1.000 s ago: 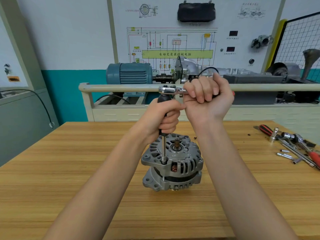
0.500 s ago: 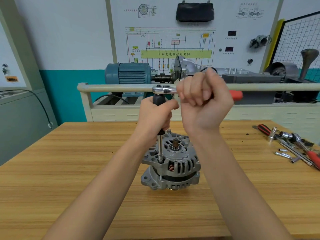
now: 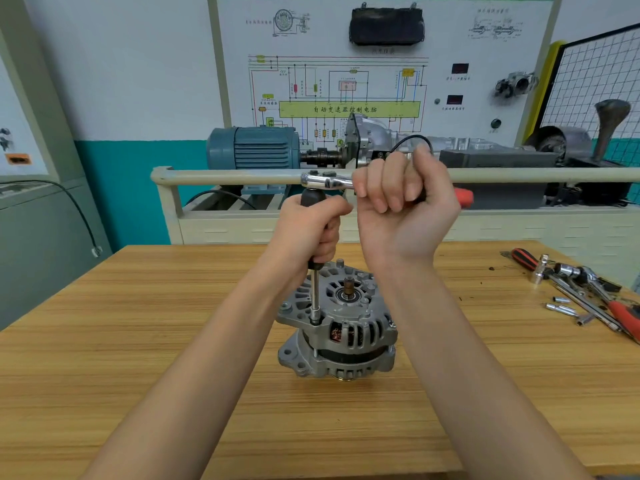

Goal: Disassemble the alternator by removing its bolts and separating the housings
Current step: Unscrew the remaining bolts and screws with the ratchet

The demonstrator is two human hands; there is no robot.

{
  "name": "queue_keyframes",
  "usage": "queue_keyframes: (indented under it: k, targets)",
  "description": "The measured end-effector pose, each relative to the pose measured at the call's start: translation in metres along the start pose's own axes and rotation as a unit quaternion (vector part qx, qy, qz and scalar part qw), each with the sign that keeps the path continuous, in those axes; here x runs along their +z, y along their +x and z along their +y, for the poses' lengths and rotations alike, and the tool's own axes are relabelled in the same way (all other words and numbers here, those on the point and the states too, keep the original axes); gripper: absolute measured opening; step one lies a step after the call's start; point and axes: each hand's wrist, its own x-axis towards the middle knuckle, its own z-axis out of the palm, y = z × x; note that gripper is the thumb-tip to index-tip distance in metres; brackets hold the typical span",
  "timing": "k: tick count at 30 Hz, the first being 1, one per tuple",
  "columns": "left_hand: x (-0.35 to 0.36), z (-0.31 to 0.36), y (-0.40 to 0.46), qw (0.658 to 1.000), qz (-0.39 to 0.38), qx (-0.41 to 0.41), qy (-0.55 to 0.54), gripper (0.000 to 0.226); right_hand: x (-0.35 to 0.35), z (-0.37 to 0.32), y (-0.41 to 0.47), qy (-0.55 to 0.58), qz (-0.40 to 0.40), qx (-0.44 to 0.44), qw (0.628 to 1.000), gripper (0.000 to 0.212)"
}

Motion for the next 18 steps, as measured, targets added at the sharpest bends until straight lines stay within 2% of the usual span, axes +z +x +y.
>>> queue_keyframes:
  k: [2,4,6,7,10,12,15,18]
  targets:
    - [0.006,-0.002,-0.001,0.997,0.072,0.023,0.023,0.046,0.007,0.006,-0.012,-0.1,-0.049,-0.086,0.99,0.043]
    - [0.01,-0.004,-0.001,0.991,0.119,0.044,0.048,0.044,0.013,0.014,-0.022,-0.212,-0.08,-0.174,0.958,0.034]
    - [0.011,-0.005,-0.001,0.987,0.136,0.054,0.062,0.044,0.016,0.018,-0.025,-0.276,-0.098,-0.212,0.932,0.029]
    - [0.009,-0.005,-0.001,0.989,0.128,0.052,0.058,0.044,0.016,0.017,-0.023,-0.266,-0.099,-0.206,0.937,0.031]
    - [0.0,-0.003,-0.002,0.998,0.05,0.036,0.03,0.044,0.007,0.006,-0.007,-0.126,-0.08,-0.09,0.985,0.046]
    - [-0.006,-0.001,0.0,0.999,-0.002,0.034,0.032,0.042,-0.004,-0.004,0.008,0.01,-0.011,0.026,1.0,0.05]
    - [-0.007,0.002,0.004,0.998,-0.044,0.026,0.025,0.04,-0.018,-0.006,0.027,0.167,0.09,0.132,0.973,0.046]
    - [-0.005,0.004,0.006,0.996,-0.091,-0.009,-0.006,0.037,-0.022,0.0,0.035,0.21,0.123,0.162,0.956,0.044]
